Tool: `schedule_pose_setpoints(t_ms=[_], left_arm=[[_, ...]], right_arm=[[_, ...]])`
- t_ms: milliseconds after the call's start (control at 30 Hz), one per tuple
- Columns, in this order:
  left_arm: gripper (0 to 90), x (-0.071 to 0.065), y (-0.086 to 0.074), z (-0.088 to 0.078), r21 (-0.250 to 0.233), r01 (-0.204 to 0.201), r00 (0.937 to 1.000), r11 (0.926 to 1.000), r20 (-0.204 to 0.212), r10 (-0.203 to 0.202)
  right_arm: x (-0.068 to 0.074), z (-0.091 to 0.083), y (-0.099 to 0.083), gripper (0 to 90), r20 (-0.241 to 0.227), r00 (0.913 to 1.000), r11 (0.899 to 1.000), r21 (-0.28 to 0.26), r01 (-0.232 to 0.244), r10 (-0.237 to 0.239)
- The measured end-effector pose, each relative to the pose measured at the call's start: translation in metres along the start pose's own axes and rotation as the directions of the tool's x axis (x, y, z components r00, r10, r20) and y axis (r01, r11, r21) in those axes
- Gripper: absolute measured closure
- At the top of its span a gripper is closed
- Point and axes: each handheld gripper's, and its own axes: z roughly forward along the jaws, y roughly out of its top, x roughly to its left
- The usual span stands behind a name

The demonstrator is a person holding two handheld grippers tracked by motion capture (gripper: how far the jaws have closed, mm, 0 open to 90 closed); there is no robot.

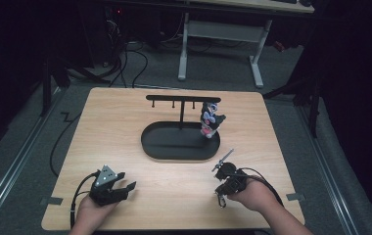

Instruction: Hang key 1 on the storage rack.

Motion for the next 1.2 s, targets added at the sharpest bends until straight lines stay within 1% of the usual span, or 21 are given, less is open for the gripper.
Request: schedule_pose_setpoints(t_ms=[33,233,267,333,400,467,500,533,567,600,667,733,800,833,933,967,1000,1033,1133,1167,1200], left_arm=[[41.2,0.000,0.000,0.000,0.000,0.001,1.0000,1.0000,0.001,-0.001],[41.2,-0.001,0.000,0.001,0.002,0.000,1.0000,1.0000,0.003,0.000],[41.2,-0.001,0.000,0.001,0.002,0.000,1.0000,1.0000,0.003,0.000],[41.2,-0.001,0.000,0.001,0.008,-0.005,1.0000,1.0000,0.004,0.005],[41.2,-0.001,0.000,0.001,0.008,-0.005,1.0000,1.0000,0.004,0.005],[41.2,-0.002,0.000,0.001,0.004,-0.001,1.0000,1.0000,0.003,0.001],[41.2,-0.002,0.000,0.001,0.004,-0.001,1.0000,1.0000,0.003,0.001],[41.2,-0.002,0.000,0.001,0.004,-0.001,1.0000,1.0000,0.004,0.001],[41.2,-0.001,0.000,0.001,0.004,0.000,1.0000,1.0000,0.004,0.000],[41.1,-0.001,0.000,0.000,0.006,0.000,1.0000,1.0000,0.006,0.000],[41.1,-0.001,0.000,0.000,0.006,-0.001,1.0000,1.0000,0.006,0.001],[41.1,0.000,0.000,0.000,0.005,-0.001,1.0000,1.0000,0.005,0.001],[41.1,0.000,0.000,0.000,0.003,0.001,1.0000,1.0000,0.005,-0.001],[41.1,0.000,0.000,0.000,0.004,0.001,1.0000,1.0000,0.006,-0.001],[41.1,0.000,0.000,0.000,0.002,0.001,1.0000,1.0000,0.005,-0.001],[41.1,0.000,0.000,0.000,0.002,0.001,1.0000,1.0000,0.005,-0.001],[41.1,0.000,0.000,-0.001,0.002,0.002,1.0000,1.0000,0.006,-0.002],[41.1,-0.001,0.000,-0.001,0.002,0.002,1.0000,1.0000,0.006,-0.002],[41.1,-0.001,0.000,0.000,0.001,0.002,1.0000,1.0000,0.004,-0.002],[41.1,-0.001,0.000,0.000,0.001,0.002,1.0000,1.0000,0.004,-0.002],[41.1,-0.001,0.000,0.000,0.000,0.002,1.0000,1.0000,0.003,-0.002]], right_arm=[[0.000,0.000,-0.005,85.9,0.003,0.9999,1.000,0.005,0.011,-0.011],[0.003,-0.004,-0.010,86.6,0.010,0.9999,1.000,0.015,0.006,-0.007],[0.002,-0.005,-0.010,85.9,0.012,0.9999,1.000,0.010,0.010,-0.010],[0.002,-0.005,-0.009,83.5,0.008,1.0000,1.000,0.006,-0.002,0.002],[0.001,-0.005,-0.005,80.0,0.003,1.0000,1.000,0.014,-0.007,0.007],[0.001,-0.004,-0.002,79.5,0.001,1.0000,1.000,0.020,-0.003,0.003],[0.001,-0.004,0.001,79.4,0.002,0.9999,0.999,0.032,-0.014,0.014],[0.001,-0.003,0.003,79.5,0.006,0.9998,0.999,0.042,-0.017,0.017],[0.000,-0.002,0.005,79.9,0.006,1.0000,0.999,0.047,-0.003,0.003],[0.001,0.000,0.007,81.2,0.006,1.0000,0.998,0.059,-0.006,0.005],[0.002,0.003,0.009,86.8,0.013,0.9999,0.997,0.082,0.002,-0.003],[0.002,0.005,0.010,89.0,0.021,0.9998,0.995,0.095,-0.006,0.004],[0.002,0.004,0.009,89.2,0.009,0.9999,0.996,0.088,-0.009,0.008],[0.003,0.003,0.008,89.3,0.012,0.9995,0.996,0.083,-0.029,0.028],[0.003,0.001,0.006,89.3,0.010,0.9989,0.996,0.075,-0.046,0.046],[0.002,-0.001,0.004,89.3,0.017,0.9989,0.997,0.070,-0.045,0.044],[0.001,-0.003,0.004,89.3,0.013,0.9989,0.997,0.061,-0.046,0.045],[0.001,-0.006,0.003,89.3,0.008,0.9980,0.997,0.054,-0.063,0.063],[-0.001,-0.013,0.001,89.3,0.004,0.9984,0.998,0.032,-0.056,0.056],[0.000,-0.019,-0.001,89.3,0.001,0.9959,0.996,0.028,-0.090,0.090],[-0.004,-0.021,-0.001,89.3,0.000,0.9991,0.999,0.003,-0.043,0.043]])
